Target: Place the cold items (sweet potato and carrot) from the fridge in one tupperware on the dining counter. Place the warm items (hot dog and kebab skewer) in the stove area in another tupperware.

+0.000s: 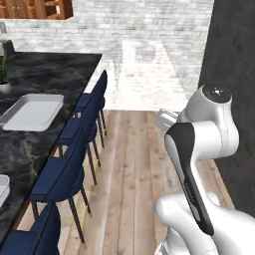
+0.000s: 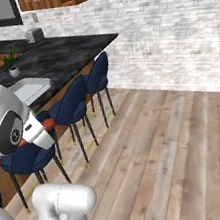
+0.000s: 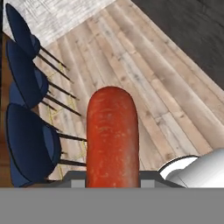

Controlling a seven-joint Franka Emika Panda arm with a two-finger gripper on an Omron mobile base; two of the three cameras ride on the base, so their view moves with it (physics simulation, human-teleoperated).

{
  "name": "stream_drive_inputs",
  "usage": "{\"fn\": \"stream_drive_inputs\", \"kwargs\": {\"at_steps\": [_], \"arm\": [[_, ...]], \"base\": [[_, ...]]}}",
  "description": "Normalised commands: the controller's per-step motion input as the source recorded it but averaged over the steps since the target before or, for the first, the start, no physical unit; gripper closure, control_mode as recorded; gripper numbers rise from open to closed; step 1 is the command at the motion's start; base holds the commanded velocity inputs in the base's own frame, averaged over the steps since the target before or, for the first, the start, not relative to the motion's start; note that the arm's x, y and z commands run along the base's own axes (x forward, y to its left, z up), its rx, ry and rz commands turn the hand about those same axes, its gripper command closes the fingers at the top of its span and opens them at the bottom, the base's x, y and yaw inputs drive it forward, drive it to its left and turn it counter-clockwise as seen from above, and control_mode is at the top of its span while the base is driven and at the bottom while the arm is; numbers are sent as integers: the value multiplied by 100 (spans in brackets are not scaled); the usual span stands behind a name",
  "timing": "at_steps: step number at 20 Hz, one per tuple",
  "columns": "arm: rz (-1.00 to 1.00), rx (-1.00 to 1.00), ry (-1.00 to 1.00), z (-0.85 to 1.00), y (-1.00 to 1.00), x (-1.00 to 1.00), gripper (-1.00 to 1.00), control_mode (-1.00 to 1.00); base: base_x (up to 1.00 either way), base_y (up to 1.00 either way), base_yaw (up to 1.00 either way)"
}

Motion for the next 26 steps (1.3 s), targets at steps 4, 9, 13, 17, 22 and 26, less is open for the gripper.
{"fn": "stream_drive_inputs", "kwargs": {"at_steps": [4,9,13,17,22,26], "arm": [[0,0,0,0,0,0,100,100],[0,0,0,0,0,0,100,100],[0,0,0,0,0,0,100,100],[0,0,0,0,0,0,100,100],[0,0,0,0,0,0,100,100],[0,0,0,0,0,0,100,100]], "base": [[100,-37,47],[99,-36,50],[97,-37,50],[93,-35,52],[93,-30,53],[80,-23,55]]}}
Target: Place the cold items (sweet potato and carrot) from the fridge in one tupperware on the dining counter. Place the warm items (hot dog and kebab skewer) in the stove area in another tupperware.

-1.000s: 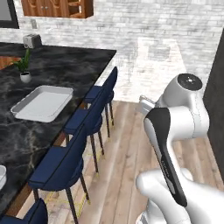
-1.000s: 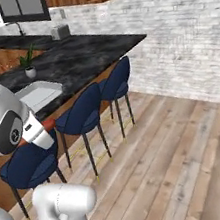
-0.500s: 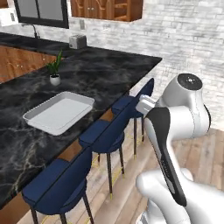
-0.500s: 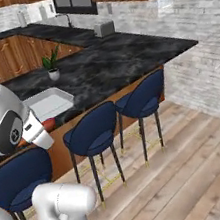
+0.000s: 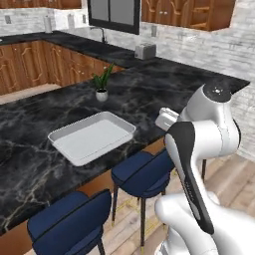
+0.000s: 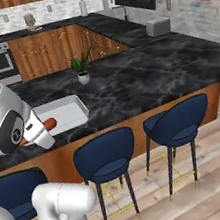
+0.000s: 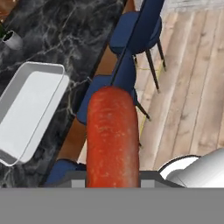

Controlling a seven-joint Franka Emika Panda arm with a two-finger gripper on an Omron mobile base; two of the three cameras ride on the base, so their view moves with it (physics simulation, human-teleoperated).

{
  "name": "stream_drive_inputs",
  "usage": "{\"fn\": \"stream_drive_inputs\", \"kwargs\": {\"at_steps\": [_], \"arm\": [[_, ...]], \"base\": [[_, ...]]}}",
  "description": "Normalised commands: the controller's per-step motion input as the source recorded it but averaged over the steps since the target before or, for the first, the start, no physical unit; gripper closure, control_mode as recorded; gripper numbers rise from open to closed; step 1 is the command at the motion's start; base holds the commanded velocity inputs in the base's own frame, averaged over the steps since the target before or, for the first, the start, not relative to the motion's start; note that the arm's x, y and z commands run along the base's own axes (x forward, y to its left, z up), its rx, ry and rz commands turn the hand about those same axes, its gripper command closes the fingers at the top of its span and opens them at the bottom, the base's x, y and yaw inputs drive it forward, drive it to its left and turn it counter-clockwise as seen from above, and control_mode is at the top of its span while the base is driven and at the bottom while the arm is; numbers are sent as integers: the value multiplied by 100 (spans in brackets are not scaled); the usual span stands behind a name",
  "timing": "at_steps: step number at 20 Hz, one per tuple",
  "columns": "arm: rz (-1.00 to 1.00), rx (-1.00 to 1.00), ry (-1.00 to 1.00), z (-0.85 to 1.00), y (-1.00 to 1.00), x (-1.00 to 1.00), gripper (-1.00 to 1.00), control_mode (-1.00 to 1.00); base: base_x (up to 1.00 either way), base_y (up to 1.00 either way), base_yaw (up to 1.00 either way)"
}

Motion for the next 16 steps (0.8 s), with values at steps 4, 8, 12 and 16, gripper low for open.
{"fn": "stream_drive_inputs", "kwargs": {"at_steps": [4,8,12,16], "arm": [[0,0,0,0,0,0,100,100],[0,0,0,0,0,0,100,100],[0,0,0,0,0,0,100,100],[0,0,0,0,0,0,100,100]], "base": [[75,-26,55],[81,-24,48],[89,-18,44],[87,-16,42]]}}
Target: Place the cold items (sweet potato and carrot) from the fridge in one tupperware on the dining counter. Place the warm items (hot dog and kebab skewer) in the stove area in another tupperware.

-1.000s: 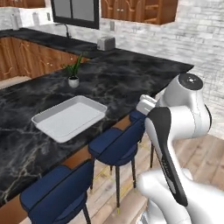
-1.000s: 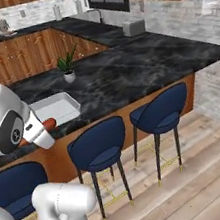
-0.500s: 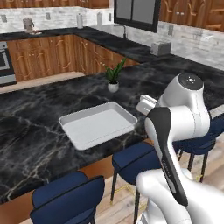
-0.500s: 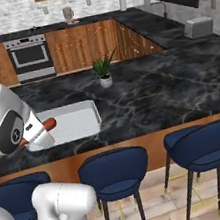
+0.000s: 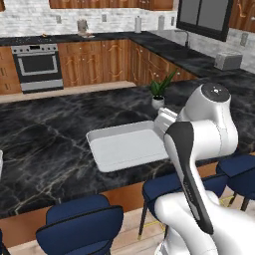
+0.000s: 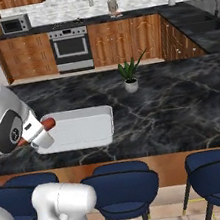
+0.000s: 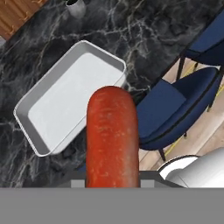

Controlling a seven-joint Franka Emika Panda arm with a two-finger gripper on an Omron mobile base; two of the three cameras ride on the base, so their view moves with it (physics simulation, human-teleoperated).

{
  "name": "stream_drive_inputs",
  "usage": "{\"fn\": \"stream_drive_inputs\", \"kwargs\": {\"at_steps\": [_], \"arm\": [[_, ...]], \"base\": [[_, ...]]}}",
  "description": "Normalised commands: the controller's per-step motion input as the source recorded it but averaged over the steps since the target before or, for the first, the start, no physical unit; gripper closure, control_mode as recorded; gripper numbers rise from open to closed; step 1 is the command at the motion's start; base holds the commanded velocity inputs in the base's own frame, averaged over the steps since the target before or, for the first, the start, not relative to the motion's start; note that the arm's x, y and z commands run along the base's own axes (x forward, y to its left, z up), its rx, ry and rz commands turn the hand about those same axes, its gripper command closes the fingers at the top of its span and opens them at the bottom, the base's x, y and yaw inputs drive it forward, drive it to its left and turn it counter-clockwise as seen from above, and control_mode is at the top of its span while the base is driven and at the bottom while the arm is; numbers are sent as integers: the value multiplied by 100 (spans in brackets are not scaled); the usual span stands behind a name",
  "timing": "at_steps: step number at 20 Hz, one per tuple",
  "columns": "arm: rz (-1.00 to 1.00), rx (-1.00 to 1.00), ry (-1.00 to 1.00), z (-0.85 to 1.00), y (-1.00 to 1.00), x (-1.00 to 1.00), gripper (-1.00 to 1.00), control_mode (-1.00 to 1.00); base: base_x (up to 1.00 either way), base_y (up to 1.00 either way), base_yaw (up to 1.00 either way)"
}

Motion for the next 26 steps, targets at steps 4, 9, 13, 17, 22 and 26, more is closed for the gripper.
{"fn": "stream_drive_inputs", "kwargs": {"at_steps": [4,9,13,17,22,26], "arm": [[-1,0,13,-5,0,50,100,-100],[-21,0,38,-27,6,100,100,-100],[-32,0,26,-48,17,87,100,-100],[-23,0,11,-66,5,77,100,-100],[-10,1,9,-64,-2,62,100,-100],[0,1,0,-61,-5,66,100,-100]], "base": [[49,-2,9],[0,0,0],[0,0,0],[0,0,0],[0,0,0],[0,0,0]]}}
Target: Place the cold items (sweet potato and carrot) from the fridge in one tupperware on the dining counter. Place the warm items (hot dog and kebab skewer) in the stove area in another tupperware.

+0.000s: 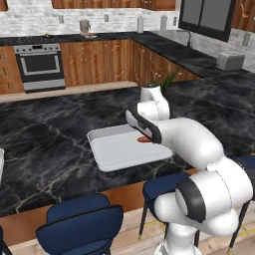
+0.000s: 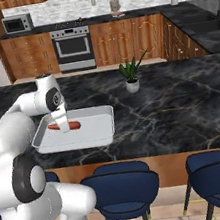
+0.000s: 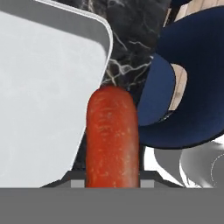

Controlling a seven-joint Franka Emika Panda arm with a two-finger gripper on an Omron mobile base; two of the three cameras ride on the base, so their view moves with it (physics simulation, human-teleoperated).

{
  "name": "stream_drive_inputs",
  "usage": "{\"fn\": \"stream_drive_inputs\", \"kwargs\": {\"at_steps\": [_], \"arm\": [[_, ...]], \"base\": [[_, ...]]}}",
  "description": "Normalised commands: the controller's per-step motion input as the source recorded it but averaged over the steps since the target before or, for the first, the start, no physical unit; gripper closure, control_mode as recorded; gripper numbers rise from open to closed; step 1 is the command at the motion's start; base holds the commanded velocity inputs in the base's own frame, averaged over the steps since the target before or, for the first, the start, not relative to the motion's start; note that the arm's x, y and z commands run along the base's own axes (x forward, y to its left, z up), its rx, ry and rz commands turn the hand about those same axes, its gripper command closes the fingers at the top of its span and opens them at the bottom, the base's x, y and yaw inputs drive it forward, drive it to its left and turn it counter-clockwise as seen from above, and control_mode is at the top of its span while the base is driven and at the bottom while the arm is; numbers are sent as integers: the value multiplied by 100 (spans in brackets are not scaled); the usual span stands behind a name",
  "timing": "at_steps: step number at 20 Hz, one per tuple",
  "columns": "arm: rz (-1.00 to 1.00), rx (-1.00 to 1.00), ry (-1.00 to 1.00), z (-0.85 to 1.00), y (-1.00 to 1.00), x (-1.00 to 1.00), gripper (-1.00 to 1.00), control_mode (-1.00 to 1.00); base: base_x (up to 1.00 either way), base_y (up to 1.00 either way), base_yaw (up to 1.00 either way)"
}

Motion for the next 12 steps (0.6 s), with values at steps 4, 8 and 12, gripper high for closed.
{"fn": "stream_drive_inputs", "kwargs": {"at_steps": [4,8,12], "arm": [[2,2,0,-50,-10,66,100,-100],[0,0,3,-50,-5,70,100,-100],[-1,0,4,-43,0,78,100,-100]], "base": [[0,0,0],[0,0,0],[0,0,0]]}}
